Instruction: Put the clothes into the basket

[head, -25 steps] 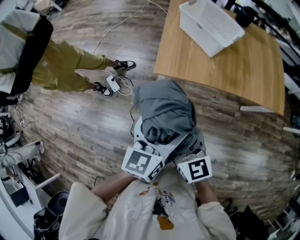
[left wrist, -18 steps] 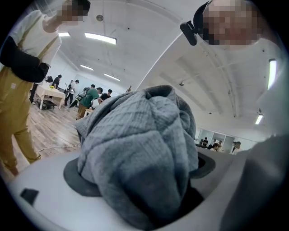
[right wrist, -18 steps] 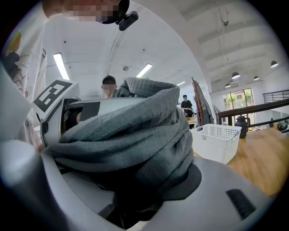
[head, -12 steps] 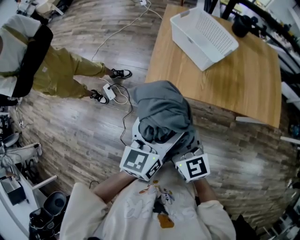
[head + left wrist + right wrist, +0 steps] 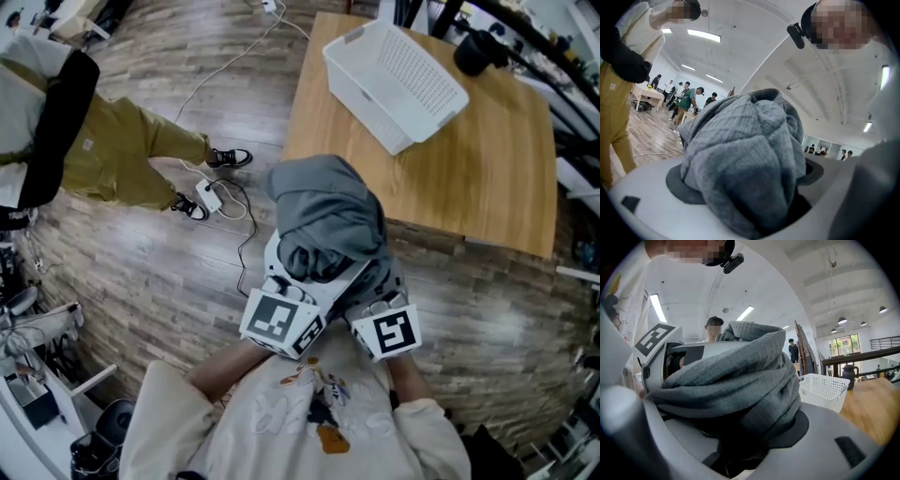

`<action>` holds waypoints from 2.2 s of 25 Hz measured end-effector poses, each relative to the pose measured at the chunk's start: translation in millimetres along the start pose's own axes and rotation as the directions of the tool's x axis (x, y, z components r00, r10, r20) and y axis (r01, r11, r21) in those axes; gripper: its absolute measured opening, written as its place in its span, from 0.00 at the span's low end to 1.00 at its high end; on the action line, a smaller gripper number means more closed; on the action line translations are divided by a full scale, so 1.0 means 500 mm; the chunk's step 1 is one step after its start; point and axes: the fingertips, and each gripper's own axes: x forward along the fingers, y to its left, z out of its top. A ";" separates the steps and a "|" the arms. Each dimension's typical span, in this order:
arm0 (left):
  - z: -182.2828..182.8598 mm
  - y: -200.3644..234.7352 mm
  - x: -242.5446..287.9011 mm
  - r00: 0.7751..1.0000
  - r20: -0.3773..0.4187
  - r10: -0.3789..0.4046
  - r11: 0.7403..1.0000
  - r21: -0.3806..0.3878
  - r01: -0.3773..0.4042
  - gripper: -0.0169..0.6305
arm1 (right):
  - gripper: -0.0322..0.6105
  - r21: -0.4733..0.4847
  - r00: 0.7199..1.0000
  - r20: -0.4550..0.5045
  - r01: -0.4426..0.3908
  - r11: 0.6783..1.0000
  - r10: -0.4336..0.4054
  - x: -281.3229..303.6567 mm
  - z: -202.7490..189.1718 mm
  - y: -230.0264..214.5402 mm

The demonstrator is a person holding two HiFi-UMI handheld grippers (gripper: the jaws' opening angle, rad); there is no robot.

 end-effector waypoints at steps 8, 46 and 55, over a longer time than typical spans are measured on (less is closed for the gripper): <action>0.071 0.049 0.139 0.996 -0.004 -0.084 0.996 -0.012 0.084 0.83 | 0.39 -0.032 0.997 -0.009 0.076 0.997 -0.076 0.102 0.065 -0.109; 0.167 0.097 0.465 0.967 -0.068 -0.244 0.970 -0.038 0.242 0.83 | 0.37 -0.011 0.973 -0.024 0.229 0.973 -0.229 0.264 0.169 -0.382; 0.176 0.101 0.564 0.971 -0.063 -0.230 0.972 -0.068 0.226 0.83 | 0.37 -0.042 0.977 -0.054 0.204 0.978 -0.206 0.294 0.186 -0.475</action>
